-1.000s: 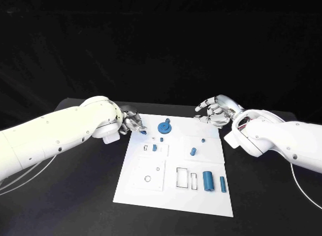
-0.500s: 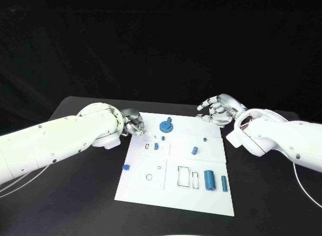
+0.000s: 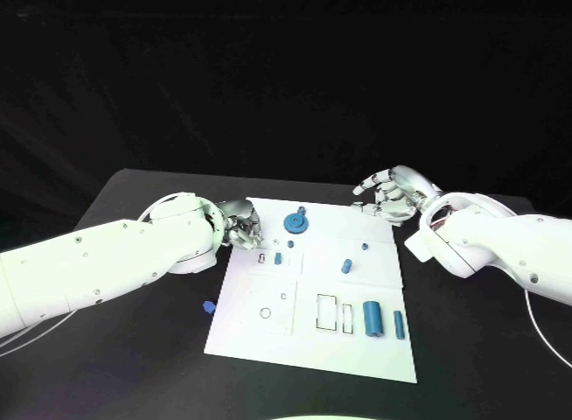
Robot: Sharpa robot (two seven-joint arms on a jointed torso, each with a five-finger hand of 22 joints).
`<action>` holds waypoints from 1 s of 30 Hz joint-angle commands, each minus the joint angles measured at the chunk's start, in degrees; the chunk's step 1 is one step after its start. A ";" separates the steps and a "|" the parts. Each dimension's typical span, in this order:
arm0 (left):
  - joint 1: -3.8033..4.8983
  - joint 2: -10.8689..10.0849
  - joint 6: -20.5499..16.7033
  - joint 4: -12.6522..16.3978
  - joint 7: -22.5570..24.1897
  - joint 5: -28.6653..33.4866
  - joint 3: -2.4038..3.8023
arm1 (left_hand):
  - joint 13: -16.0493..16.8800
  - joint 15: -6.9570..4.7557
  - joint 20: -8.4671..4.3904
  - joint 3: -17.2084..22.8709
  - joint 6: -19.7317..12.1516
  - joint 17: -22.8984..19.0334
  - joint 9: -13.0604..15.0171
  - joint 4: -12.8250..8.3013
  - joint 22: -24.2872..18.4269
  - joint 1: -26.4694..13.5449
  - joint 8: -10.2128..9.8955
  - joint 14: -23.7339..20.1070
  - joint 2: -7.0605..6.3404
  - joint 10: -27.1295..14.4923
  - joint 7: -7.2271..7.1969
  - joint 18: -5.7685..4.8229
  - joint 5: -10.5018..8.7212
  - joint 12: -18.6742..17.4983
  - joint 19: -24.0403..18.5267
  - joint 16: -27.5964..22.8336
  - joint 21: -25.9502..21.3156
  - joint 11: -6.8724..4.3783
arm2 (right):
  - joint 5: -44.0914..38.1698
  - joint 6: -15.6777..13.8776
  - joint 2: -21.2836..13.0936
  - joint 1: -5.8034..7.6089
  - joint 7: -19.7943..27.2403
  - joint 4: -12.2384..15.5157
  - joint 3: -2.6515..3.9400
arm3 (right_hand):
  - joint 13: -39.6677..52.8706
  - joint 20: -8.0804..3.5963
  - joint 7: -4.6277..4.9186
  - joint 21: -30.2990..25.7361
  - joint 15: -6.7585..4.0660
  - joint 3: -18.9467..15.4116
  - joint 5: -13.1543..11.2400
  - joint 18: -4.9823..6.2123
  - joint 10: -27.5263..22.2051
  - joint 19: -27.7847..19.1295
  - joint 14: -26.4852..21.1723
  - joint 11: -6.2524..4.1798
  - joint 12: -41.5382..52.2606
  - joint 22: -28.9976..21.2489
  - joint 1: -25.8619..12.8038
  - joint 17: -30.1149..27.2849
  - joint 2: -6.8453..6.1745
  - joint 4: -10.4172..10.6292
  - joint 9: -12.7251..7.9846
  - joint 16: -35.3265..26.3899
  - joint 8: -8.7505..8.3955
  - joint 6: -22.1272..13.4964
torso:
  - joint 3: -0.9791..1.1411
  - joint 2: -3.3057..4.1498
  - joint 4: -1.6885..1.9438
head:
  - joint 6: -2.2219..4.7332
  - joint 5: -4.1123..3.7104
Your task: Assemble the parts on the task board
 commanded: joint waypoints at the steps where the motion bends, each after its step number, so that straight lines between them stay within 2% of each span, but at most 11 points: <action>1: -0.07 -0.52 -0.84 0.16 1.12 0.11 0.00 | -0.01 -0.45 -0.15 1.90 0.06 8.55 -0.03 -1.52 0.02 -0.26 0.07 4.07 0.25 0.47 -0.30 -1.15 0.23 0.32 0.40 0.20 0.23 0.11 | -0.54 0.27 -0.03 -0.03 0.40 0.14 0.01 | 0.05 -0.20 -0.05 -0.37 -0.39 0.09 0.28 0.88 -0.21 -0.19 1.59 -0.06 -0.12 -0.05 -0.06 -0.04 -0.19 0.36 -0.08 -0.34 0.21 -0.33 | 0.03 -0.05 0.07 | -0.06 0.30; 6: -0.11 -1.81 -0.94 0.28 1.26 4.76 0.02 | -0.94 -0.46 -0.18 2.30 -0.02 8.31 0.03 -1.04 -0.17 -1.08 0.03 4.01 0.09 0.03 -0.31 -1.12 0.09 -0.27 0.30 0.08 0.14 0.12 | -0.54 0.27 -0.15 -0.03 0.37 0.20 0.01 | 0.05 -0.20 -0.05 -0.37 -0.39 0.09 0.28 0.88 -0.21 -0.19 1.59 -0.06 -0.12 -0.05 -0.06 -0.04 -0.19 0.36 -0.08 -0.34 0.21 -0.33 | 0.03 -0.09 0.08 | -0.10 0.50; 11: -0.11 -3.69 -1.49 1.01 1.66 8.36 0.05 | -4.47 -0.41 -0.17 1.33 -0.80 7.92 -0.31 -0.03 -0.96 -3.12 -0.83 3.89 -1.02 -1.92 -0.29 -0.99 -0.21 -2.56 -0.19 -0.15 -0.31 0.21 | -0.54 0.27 -0.25 -0.04 0.34 0.33 0.01 | 0.05 -0.20 -0.05 -0.37 -0.39 0.09 0.28 0.88 -0.21 -0.19 1.59 -0.06 -0.12 -0.05 -0.06 -0.04 -0.19 0.36 -0.08 -0.34 0.21 -0.33 | 0.04 -0.14 0.12 | -0.12 0.74; 13: -0.11 -4.34 -1.76 1.36 1.90 9.32 0.05 | -9.14 -0.27 -0.07 0.41 -1.29 7.53 -0.95 0.41 -1.97 -3.77 -1.78 3.76 -1.35 -4.83 -0.06 -0.82 -0.24 -5.72 -0.84 -0.38 -0.87 0.46 | -0.54 0.28 -0.27 -0.05 0.34 0.40 0.00 | 0.05 -0.20 -0.05 -0.37 -0.39 0.09 0.28 0.88 -0.21 -0.19 1.59 -0.06 -0.12 -0.05 -0.06 -0.04 -0.19 0.36 -0.08 -0.34 0.21 -0.33 | 0.05 -0.18 0.14 | -0.17 0.96; 16: -0.10 -5.84 -2.28 2.25 2.45 10.74 0.05 | -13.58 0.14 0.22 -1.71 -1.35 5.94 -1.82 0.85 -4.43 -4.47 -2.81 3.18 -2.29 -7.88 0.49 -0.37 -0.34 -8.96 -2.45 -1.30 -2.24 0.92 | -0.55 0.31 -0.35 -0.11 0.32 0.53 -0.01 | 0.05 -0.20 -0.05 -0.37 -0.39 0.09 0.28 0.88 -0.21 -0.19 1.59 -0.06 -0.12 -0.05 -0.06 -0.04 -0.19 0.36 -0.08 -0.34 0.21 -0.33 | 0.04 -0.29 0.21 | -0.30 1.32; 17: -0.10 -6.43 -2.41 2.61 2.66 11.18 0.06 | -14.56 0.25 0.31 -2.25 -1.41 5.67 -2.04 0.96 -4.77 -4.53 -3.07 3.06 -2.41 -8.52 0.64 -0.31 -0.35 -9.66 -2.67 -1.46 -2.46 1.04 | -0.55 0.33 -0.38 -0.14 0.32 0.57 -0.02 | 0.05 -0.20 -0.05 -0.37 -0.39 0.09 0.28 0.88 -0.21 -0.19 1.59 -0.06 -0.12 -0.05 -0.06 -0.04 -0.19 0.36 -0.08 -0.34 0.21 -0.33 | 0.01 -0.31 0.24 | -0.36 1.54; 18: -0.10 -7.05 -2.49 3.00 2.84 11.59 0.05 | -18.43 0.57 0.53 -3.29 -2.00 4.85 -2.71 1.29 -5.91 -4.69 -3.99 2.73 -2.74 -11.12 1.13 -0.13 -0.34 -12.42 -3.41 -1.95 -3.14 1.46 | -0.55 0.35 -0.40 -0.18 0.31 0.60 -0.03 | 0.05 -0.20 -0.05 -0.37 -0.39 0.09 0.28 0.88 -0.21 -0.19 1.59 -0.06 -0.12 -0.05 -0.06 -0.04 -0.19 0.36 -0.08 -0.34 0.21 -0.33 | -0.01 -0.31 0.24 | -0.40 1.87; 19: -0.10 -7.42 -2.50 3.23 2.95 11.81 0.05 | -19.71 0.82 0.72 -4.02 -2.26 3.93 -3.19 1.47 -6.99 -4.61 -4.56 2.37 -2.88 -12.12 1.46 0.06 -0.32 -13.53 -4.11 -2.50 -3.77 1.76 | -0.55 0.36 -0.42 -0.21 0.31 0.62 -0.03 | 0.05 -0.20 -0.05 -0.37 -0.39 0.09 0.28 0.88 -0.21 -0.19 1.59 -0.06 -0.12 -0.05 -0.06 -0.04 -0.19 0.36 -0.08 -0.34 0.21 -0.33 | 0.01 -0.37 0.25 | -0.49 2.06; 21: -0.10 -8.69 -2.33 3.99 3.36 12.52 0.05 | -20.60 1.32 1.12 -5.57 -2.86 1.39 -4.13 1.75 -9.66 -4.21 -5.64 1.34 -3.20 -13.22 2.11 0.55 -0.26 -14.83 -5.81 -4.05 -5.37 2.34 | -0.55 0.41 -0.50 -0.32 0.32 0.69 -0.04 | 0.05 -0.20 -0.05 -0.37 -0.39 0.09 0.28 0.88 -0.21 -0.19 1.59 -0.06 -0.12 -0.05 -0.06 -0.04 -0.19 0.36 -0.08 -0.34 0.21 -0.33 | 0.03 -0.57 0.32 | -0.78 2.45; 25: -0.11 -11.56 -0.90 5.49 4.16 13.58 0.02 | -23.54 2.72 2.36 -8.35 -5.58 -4.83 -7.12 2.43 -17.04 -2.52 -9.06 -1.55 -4.27 -16.12 3.93 1.82 -0.15 -18.84 -10.50 -8.12 -10.20 3.94 | -0.56 0.49 -0.67 -0.64 0.35 0.77 -0.06 | 0.05 -0.20 -0.05 -0.37 -0.39 0.09 0.28 0.88 -0.21 -0.19 1.59 -0.06 -0.12 -0.05 -0.06 -0.04 -0.19 0.36 -0.08 -0.34 0.21 -0.33 | 0.01 -1.01 0.59 | -1.54 4.14; 30: -0.21 -14.33 1.34 6.76 4.34 13.54 -0.12 | -25.62 3.34 2.99 -9.95 -7.00 -7.97 -9.16 2.60 -20.81 -0.52 -10.72 -3.18 -4.70 -17.47 4.57 2.46 -0.01 -21.21 -12.57 -10.19 -12.98 4.58 | -0.57 0.54 -0.81 -1.03 0.37 0.79 -0.07 | 0.05 -0.20 -0.05 -0.37 -0.39 0.09 0.28 0.88 -0.21 -0.19 1.59 -0.06 -0.12 -0.05 -0.06 -0.04 -0.19 0.36 -0.08 -0.34 0.21 -0.33 | -0.07 -1.42 0.84 | -2.43 5.87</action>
